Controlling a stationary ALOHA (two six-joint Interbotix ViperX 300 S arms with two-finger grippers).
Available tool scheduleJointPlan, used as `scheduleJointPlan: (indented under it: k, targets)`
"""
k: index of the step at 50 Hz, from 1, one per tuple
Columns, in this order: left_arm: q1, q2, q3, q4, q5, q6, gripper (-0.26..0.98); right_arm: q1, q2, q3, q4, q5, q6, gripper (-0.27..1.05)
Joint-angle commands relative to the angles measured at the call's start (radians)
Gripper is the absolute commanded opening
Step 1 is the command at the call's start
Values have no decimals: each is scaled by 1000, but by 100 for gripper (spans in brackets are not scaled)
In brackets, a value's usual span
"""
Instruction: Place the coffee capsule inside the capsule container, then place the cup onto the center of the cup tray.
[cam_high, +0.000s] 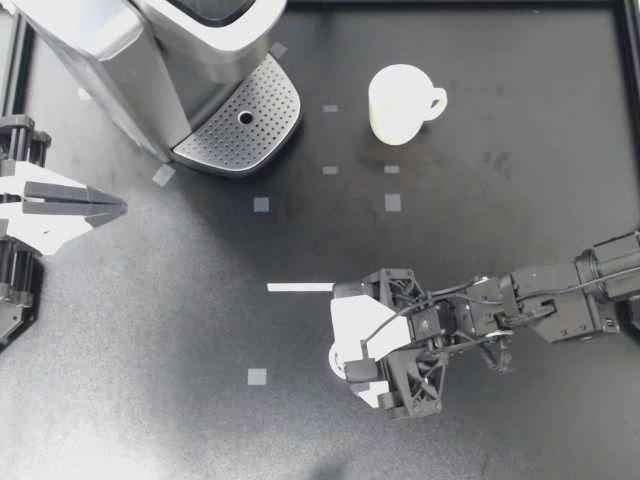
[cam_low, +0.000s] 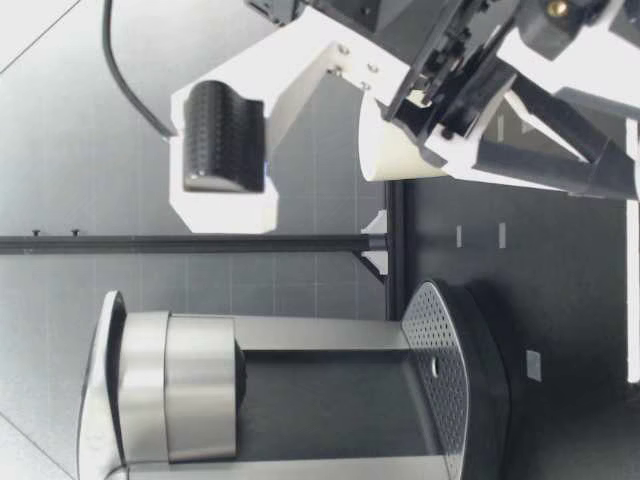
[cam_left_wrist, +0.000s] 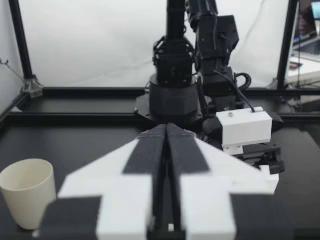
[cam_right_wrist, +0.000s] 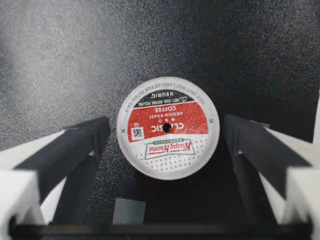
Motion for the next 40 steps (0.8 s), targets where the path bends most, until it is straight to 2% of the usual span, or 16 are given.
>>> scheduleJointPlan:
  k: [1, 10, 26, 40]
  targets:
    - [2, 3, -11, 0, -3, 0, 5, 5, -12, -23, -2, -8, 0, 93]
    - [2, 3, -11, 0, -5, 0, 5, 5, -2, -34, -2, -2, 2, 87]
    - [2, 3, -12, 0, -3, 0, 5, 5, -12, -35, -2, -2, 2, 62]
    - [2, 8, -12, 0, -5, -2, 5, -17, -71, -21, 0, -17, 15, 59]
